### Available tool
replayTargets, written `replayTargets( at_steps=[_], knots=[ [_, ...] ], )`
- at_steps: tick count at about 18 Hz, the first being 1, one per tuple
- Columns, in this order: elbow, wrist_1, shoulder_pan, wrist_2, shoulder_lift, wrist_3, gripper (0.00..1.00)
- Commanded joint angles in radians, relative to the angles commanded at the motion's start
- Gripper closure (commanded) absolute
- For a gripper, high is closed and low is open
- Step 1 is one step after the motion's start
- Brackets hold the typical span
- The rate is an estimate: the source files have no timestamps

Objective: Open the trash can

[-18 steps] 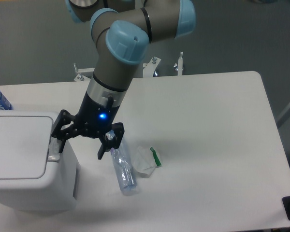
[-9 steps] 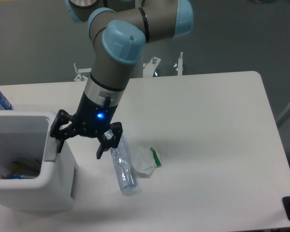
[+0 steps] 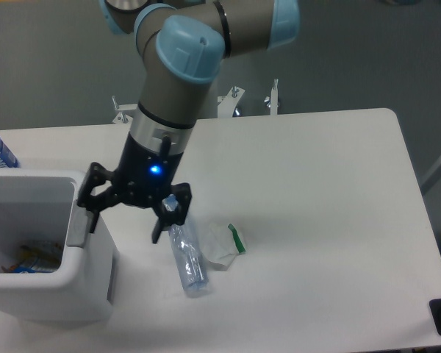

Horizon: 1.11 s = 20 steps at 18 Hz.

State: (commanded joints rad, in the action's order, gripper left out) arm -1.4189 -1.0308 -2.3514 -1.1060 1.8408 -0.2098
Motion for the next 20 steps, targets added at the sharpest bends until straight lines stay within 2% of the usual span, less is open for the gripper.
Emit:
replayTargets(
  at_steps=[5, 7, 13, 18, 20],
  knots=[
    [-0.008, -0.005, -0.11, -0.017, 0.035, -0.25, 0.0],
    [-0.012, -0.006, -0.138, -0.096, 0.044, -0.337, 0.0],
    [-0.04, -0.017, -0.17, -0.273, 0.08, -0.574, 0.0],
    [-0.04, -0.009, -0.206, -0.287, 0.101, -0.664, 0.0],
    [-0.038, -0.008, -0.21, -0.304, 0.112, -0.768, 0.0]
  ],
)
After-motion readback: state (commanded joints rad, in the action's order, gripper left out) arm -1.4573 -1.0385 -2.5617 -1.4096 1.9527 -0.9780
